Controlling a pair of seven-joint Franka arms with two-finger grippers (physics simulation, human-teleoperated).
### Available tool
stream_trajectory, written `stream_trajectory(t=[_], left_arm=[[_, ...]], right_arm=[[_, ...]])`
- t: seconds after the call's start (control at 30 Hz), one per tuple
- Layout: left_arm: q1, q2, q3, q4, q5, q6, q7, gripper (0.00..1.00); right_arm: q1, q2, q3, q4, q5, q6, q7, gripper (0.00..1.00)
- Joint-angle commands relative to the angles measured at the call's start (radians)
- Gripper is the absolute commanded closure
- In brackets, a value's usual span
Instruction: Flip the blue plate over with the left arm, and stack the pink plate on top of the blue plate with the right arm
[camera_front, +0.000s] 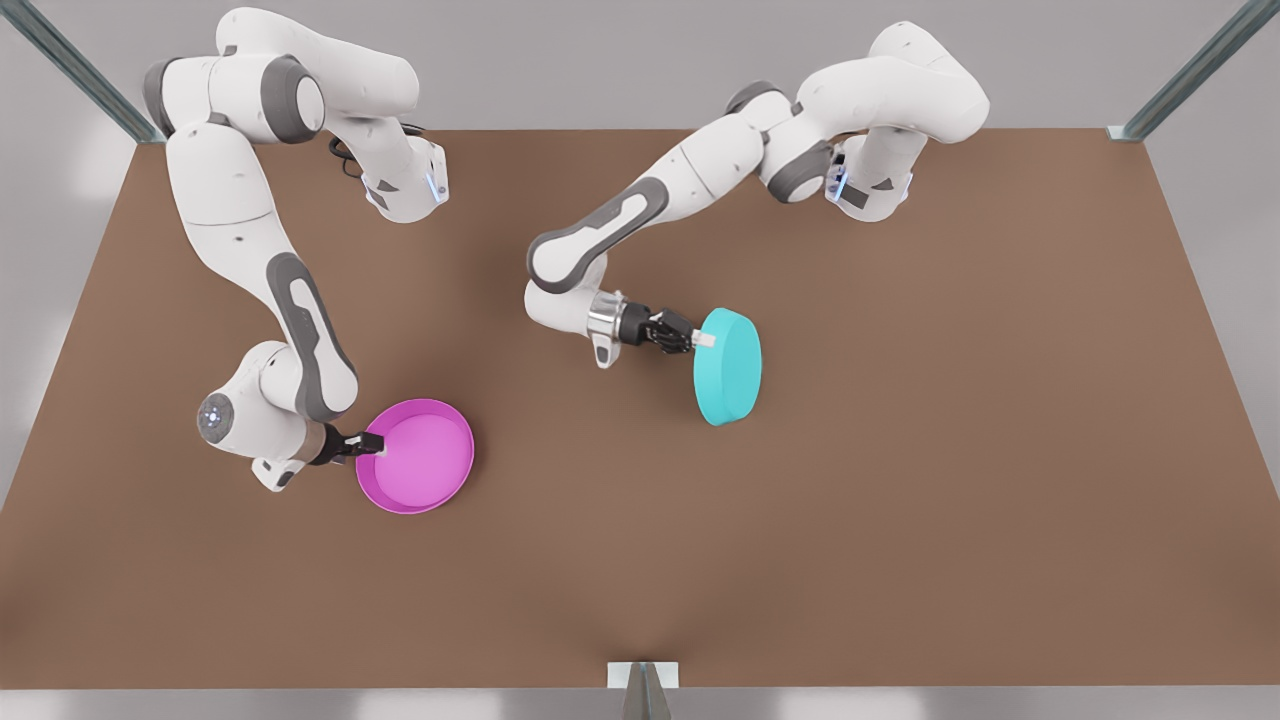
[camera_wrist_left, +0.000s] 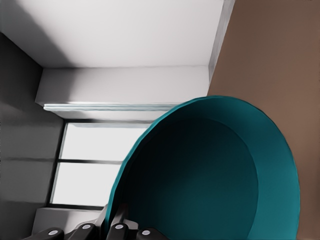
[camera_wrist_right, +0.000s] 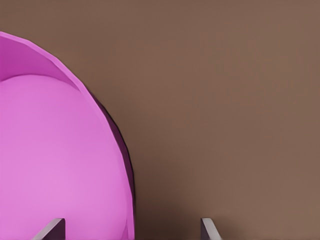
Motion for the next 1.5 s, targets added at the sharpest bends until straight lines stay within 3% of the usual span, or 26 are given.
stream_trajectory(t=[0.0,0.2,0.27,0.43,0.57,0.7,0.87,0.97,1.03,1.1,1.17,1.2,1.23,1.3,1.37,1.47], left_arm=[[-0.011,0.017,0.005,0.006,0.000,-0.011,-0.287,0.79],[-0.014,0.040,0.013,0.009,0.039,0.018,-0.287,0.79],[-0.014,0.038,0.013,0.010,0.039,0.030,-0.287,0.00],[-0.014,0.041,-0.001,0.052,0.037,0.055,-0.287,0.00],[-0.011,0.043,-0.076,0.081,0.036,0.076,-0.287,0.00],[0.009,0.048,-0.217,0.106,0.030,0.150,-0.381,0.00],[0.100,0.019,-0.564,0.178,-0.010,0.259,-0.718,0.00],[0.135,-0.095,-0.569,0.224,-0.205,0.346,-1.031,0.00],[0.380,-0.351,-0.569,0.213,-0.486,0.356,-1.143,0.00],[0.730,-0.492,-0.569,0.208,-0.618,0.333,-1.074,0.00],[1.032,-0.498,-0.517,0.207,-0.606,0.279,-0.486,0.00],[1.127,-0.486,-0.438,0.205,-0.615,0.284,-0.099,0.00],[1.197,-0.479,-0.438,0.097,-0.619,0.285,-0.014,0.00],[1.330,-0.492,-0.435,0.078,-0.739,0.245,0.206,0.00],[1.413,-0.653,-0.442,0.070,-0.832,0.116,0.521,0.00],[1.414,-0.810,-0.357,-0.026,-0.902,0.079,0.759,0.00]], right_arm=[[0.000,0.000,0.000,0.000,0.002,0.006,-0.019,0.00],[0.001,-0.005,0.000,-0.004,0.002,0.003,-0.020,0.00],[0.001,-0.005,0.000,-0.006,0.002,0.003,-0.020,0.00],[0.001,-0.006,0.002,-0.006,0.002,0.003,-0.020,0.00],[0.001,-0.006,0.002,-0.006,0.002,0.001,-0.020,0.00],[0.001,-0.008,0.003,-0.006,0.002,0.001,-0.020,0.00],[0.001,-0.011,0.003,-0.006,0.002,-0.003,-0.019,0.00],[0.015,-0.013,0.005,-0.006,0.002,-0.002,-0.020,0.00],[0.015,-0.013,0.003,-0.007,0.002,0.000,-0.020,0.00],[0.015,-0.011,0.003,-0.007,0.002,0.001,-0.020,0.00],[0.017,-0.009,0.003,-0.007,0.002,0.001,-0.020,0.00],[0.017,-0.010,0.003,-0.007,0.002,0.000,-0.020,0.00],[0.017,-0.011,0.003,-0.007,0.002,-0.002,-0.020,0.02],[0.017,-0.008,0.005,-0.006,0.002,0.000,-0.020,0.15],[0.017,-0.008,0.005,-0.006,0.002,0.000,-0.020,0.29],[0.017,-0.006,0.005,-0.004,0.002,0.001,-0.020,0.35]])
